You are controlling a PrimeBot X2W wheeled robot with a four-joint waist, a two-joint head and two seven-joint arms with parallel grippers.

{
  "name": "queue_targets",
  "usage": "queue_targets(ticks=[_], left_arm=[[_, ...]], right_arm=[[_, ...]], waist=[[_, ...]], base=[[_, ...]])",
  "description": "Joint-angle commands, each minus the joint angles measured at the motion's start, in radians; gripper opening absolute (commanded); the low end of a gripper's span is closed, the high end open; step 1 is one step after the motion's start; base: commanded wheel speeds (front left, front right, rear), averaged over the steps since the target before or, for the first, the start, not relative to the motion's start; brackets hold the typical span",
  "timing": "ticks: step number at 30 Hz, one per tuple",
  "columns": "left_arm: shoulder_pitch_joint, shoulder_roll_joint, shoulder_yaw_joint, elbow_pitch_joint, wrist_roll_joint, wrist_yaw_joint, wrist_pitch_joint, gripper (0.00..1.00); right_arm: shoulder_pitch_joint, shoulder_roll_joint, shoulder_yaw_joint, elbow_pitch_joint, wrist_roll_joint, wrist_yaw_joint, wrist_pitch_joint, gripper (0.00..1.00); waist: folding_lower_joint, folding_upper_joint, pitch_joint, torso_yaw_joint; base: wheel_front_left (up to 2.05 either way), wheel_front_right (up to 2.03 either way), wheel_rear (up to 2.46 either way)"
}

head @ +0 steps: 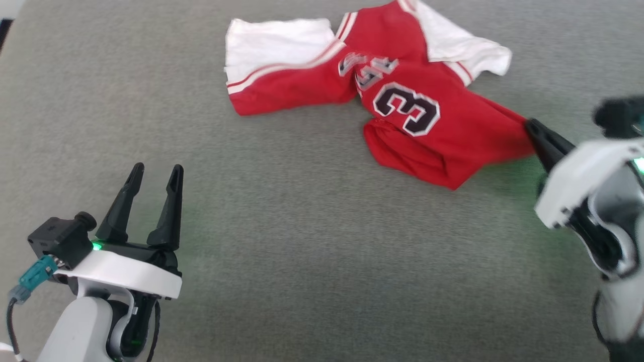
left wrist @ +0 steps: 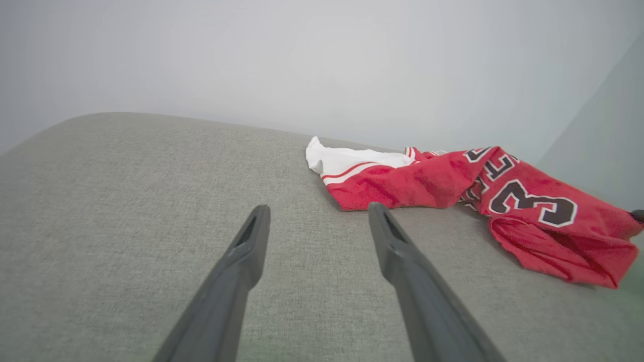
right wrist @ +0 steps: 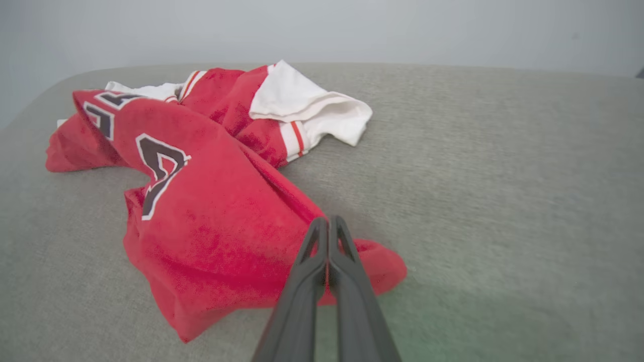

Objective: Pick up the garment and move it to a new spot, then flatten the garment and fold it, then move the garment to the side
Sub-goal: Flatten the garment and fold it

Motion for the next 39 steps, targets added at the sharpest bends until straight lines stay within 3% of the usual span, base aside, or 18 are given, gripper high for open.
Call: queue_targets(ticks=[1, 7, 13, 17, 20, 27, 33, 34, 35, 36, 39], left_arm=[[0.01, 0.008, 0.001, -0.007, 0.005, 0.002, -0.005, 1.0], [0.003, 0.014, -0.001, -0.01, -0.003, 0.002, -0.005, 1.0], [0.025, 0.012, 0.02, -0.007, -0.013, 0.002, -0.005, 1.0], [0.035, 0.009, 0.027, -0.005, -0.016, 0.002, -0.005, 1.0], [0.035, 0.012, 0.023, -0.003, -0.019, 0.002, -0.005, 1.0], [0.018, 0.03, 0.006, 0.004, -0.02, 0.002, -0.005, 1.0], [-0.015, 0.075, -0.045, 0.003, 0.001, 0.002, -0.005, 1.0], [-0.025, 0.09, -0.062, -0.001, 0.003, 0.002, -0.005, 1.0], [-0.036, 0.104, -0.08, -0.008, 0.001, 0.002, -0.005, 1.0], [-0.051, 0.122, -0.101, -0.015, -0.004, 0.002, -0.005, 1.0], [-0.111, 0.198, -0.176, -0.042, -0.018, 0.002, -0.005, 1.0]], right_arm=[[0.05, 0.016, -0.038, -0.07, -0.014, -0.001, 0.026, 0.0], [0.244, 0.074, -0.085, -0.323, -0.013, -0.001, 0.147, 0.0], [0.466, 0.062, 0.017, -0.54, 0.109, -0.001, 0.296, 0.0], [0.527, 0.061, 0.092, -0.601, 0.144, -0.001, 0.332, 0.0], [0.55, 0.049, 0.19, -0.61, 0.136, -0.001, 0.36, 0.0], [0.545, 0.008, 0.451, -0.501, 0.152, -0.001, 0.417, 0.0], [0.477, 0.003, 0.529, -0.382, 0.12, -0.001, 0.341, 0.0], [0.462, 0.002, 0.53, -0.378, 0.115, -0.001, 0.317, 0.31], [0.448, 0.005, 0.519, -0.374, 0.111, -0.001, 0.288, 0.81], [0.443, 0.005, 0.516, -0.372, 0.112, -0.001, 0.266, 1.0], [0.424, -0.009, 0.488, -0.401, 0.11, -0.001, 0.183, 1.0]], waist=[[0.0, -0.0001, -0.009, -0.022], [0.0, -0.0001, -0.009, -0.026], [0.0, -0.0001, -0.02, -0.024], [0.0, -0.0001, -0.027, -0.026], [0.0, -0.0001, -0.035, -0.024], [0.0, -0.0001, -0.046, -0.015], [0.0, -0.0001, -0.051, -0.017], [0.0, -0.0001, -0.052, -0.019], [0.0, -0.0001, -0.054, -0.022], [0.0, -0.0001, -0.057, -0.027], [0.0, -0.0001, -0.067, -0.049]], base=[[0.0, 0.0, 0.0], [0.0, 0.0, 0.0], [0.0, 0.0, 0.0], [0.0, 0.0, 0.0], [0.0, 0.0, 0.0], [0.0, 0.0, 0.0], [0.0, 0.0, 0.0], [0.0, 0.0, 0.0], [0.0, 0.0, 0.0], [0.0, 0.0, 0.0], [0.0, 0.0, 0.0]])
